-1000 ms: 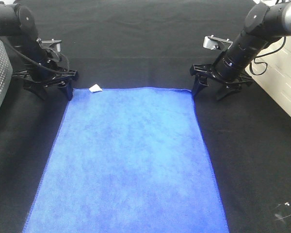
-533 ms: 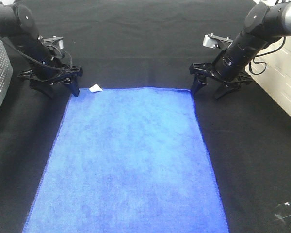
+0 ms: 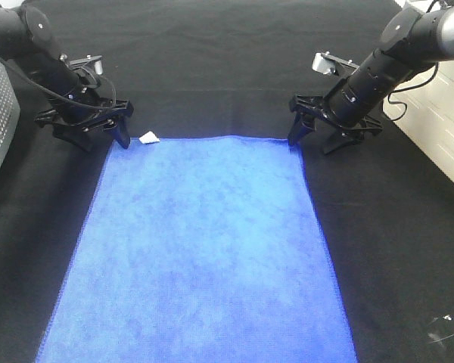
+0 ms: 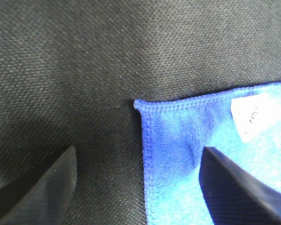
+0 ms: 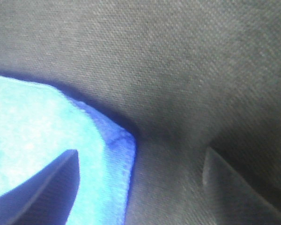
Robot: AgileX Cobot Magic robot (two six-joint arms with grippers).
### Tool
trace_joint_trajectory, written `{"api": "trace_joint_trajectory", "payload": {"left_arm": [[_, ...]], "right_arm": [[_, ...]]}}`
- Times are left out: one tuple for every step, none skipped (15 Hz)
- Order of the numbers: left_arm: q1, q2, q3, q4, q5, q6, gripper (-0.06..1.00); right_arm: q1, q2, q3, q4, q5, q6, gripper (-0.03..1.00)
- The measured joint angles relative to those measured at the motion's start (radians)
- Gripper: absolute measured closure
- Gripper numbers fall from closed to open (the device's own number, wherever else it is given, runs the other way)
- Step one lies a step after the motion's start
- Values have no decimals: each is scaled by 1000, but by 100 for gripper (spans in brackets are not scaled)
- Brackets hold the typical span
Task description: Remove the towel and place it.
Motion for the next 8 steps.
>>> {"api": "trace_joint_trajectory", "payload": {"left_arm": [[0,0,0,0,0,1,27],[0,0,0,0,0,3,27],[0,0,0,0,0,3,27],[0,0,0,0,0,3,27],[0,0,0,0,1,4,27],[0,0,0,0,2,4,27],[-1,0,0,1,2,8,27],[-1,0,0,1,2,8,27]], "right_arm": [[-1,7,-5,16,0,-5,26],[-2,9,-5,25,0,-11,26],[-3,10,-5,34,0,-17,26],[-4,10,-5,43,0,-19,26],[-5,13,-5,51,0,-23,26],[-5,16,-9,57,0,-24,26],[-1,17,-11,57,0,-27,26],[-1,17,-11,57,0,-27,26]]}}
